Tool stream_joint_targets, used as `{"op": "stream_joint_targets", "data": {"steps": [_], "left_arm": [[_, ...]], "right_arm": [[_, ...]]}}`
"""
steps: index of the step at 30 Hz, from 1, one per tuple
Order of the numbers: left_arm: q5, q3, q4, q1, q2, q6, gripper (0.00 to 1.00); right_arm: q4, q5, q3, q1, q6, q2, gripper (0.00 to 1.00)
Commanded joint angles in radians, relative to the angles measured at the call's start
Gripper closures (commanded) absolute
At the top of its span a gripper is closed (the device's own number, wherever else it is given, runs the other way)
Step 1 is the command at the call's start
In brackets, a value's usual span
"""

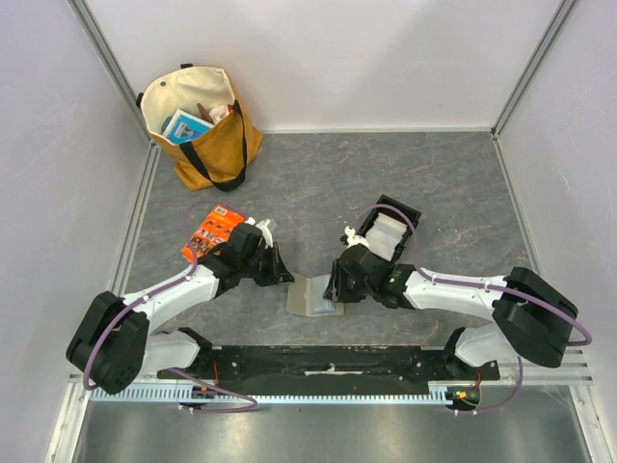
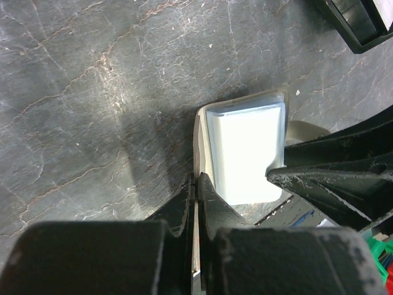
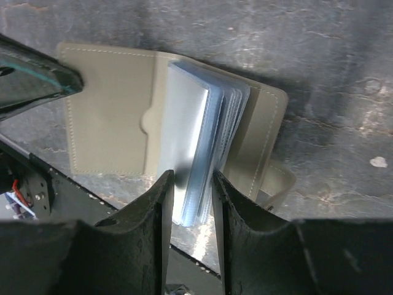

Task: Put the credit cards into the card holder
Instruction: Open the card holder at the center of the board, then move the storage box to the center of the board.

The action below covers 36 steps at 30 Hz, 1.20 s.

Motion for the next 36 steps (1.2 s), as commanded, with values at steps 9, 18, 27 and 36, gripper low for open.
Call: {"op": "stream_joint_targets", "data": {"steps": [9, 18, 27, 36], "left_arm": [[0.001, -0.008, 0.007, -0.002, -0.022, -0.006, 0.98], [-0.028, -0.002, -0.023, -0.002, -0.054, 0.000, 0.98], [-0.061, 0.041, -0.089, -0.005, -0.077, 0.022, 0.73], [-0.107, 0.138, -0.158, -0.002, -0.096, 0.068, 0.46]], "right_arm": [[0.060, -0.027, 0.092, 0.034, -0.004, 0.007, 0.56], [-0.126, 0.196, 0.100, 0.033, -0.007, -0.075, 0.42], [-0.238, 0.279, 0.150, -0.023, -0.070, -0.197, 0.30], [-0.336, 0.295, 0.296, -0.236, -0.270, -0.145, 0.32]]}}
